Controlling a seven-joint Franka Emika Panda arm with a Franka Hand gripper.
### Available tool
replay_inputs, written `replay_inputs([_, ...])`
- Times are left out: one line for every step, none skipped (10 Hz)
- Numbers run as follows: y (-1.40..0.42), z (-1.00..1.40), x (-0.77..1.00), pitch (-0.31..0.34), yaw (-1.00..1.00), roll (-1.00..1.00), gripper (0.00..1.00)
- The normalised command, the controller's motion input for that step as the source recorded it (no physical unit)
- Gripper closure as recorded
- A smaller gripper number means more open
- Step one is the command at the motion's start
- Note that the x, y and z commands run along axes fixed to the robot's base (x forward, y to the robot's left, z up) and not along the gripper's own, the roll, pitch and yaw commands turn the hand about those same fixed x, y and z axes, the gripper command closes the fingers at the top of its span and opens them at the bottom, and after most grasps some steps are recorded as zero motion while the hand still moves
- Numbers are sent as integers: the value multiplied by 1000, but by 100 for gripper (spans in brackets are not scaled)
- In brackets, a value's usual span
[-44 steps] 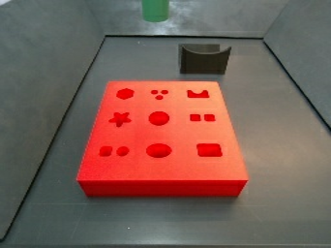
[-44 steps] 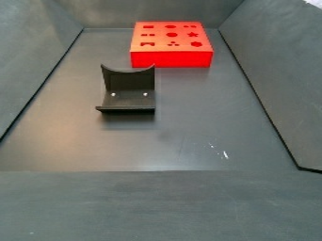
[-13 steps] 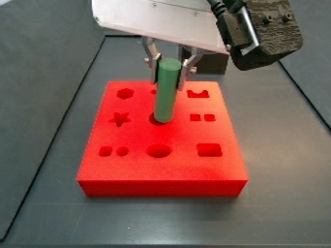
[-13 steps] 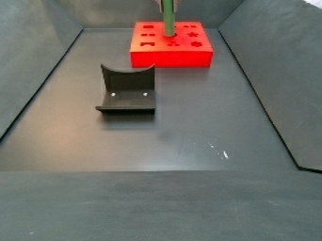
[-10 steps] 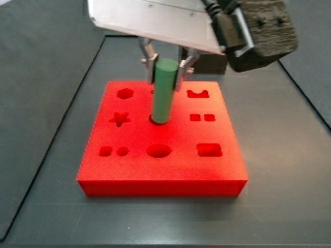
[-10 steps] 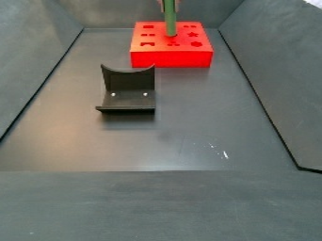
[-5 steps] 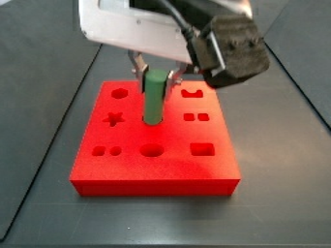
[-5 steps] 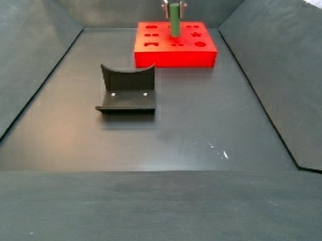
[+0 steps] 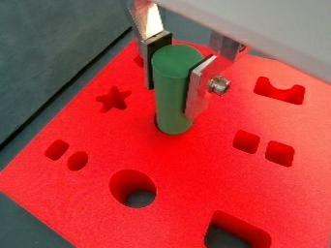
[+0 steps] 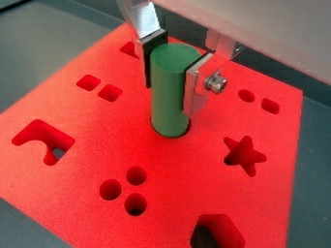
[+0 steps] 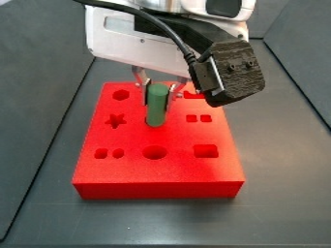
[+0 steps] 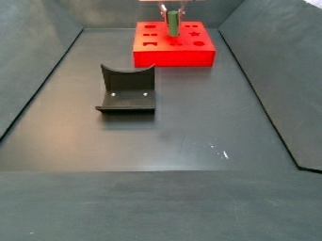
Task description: Insert the round object.
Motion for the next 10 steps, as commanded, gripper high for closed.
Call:
replay_inputs([-17, -469, 17, -11, 9, 71, 100])
replay_inputs([-54, -291, 43, 0, 0, 64, 100])
replay_inputs([-89, -71, -349, -111, 0, 254, 100])
replay_inputs([-177, -106, -180, -49, 0, 280, 100])
replay_inputs([0, -149, 0, 0, 0, 189, 100])
replay_inputs([0, 0, 0, 0, 0, 39, 100])
replay_inputs([0, -306, -29, -183, 0, -50, 100])
replay_inputs([203, -417, -17, -234, -51, -300, 100])
replay_inputs([174, -434, -69, -213, -60, -303, 100])
replay_inputs([0, -183, -131, -181, 0, -46, 100])
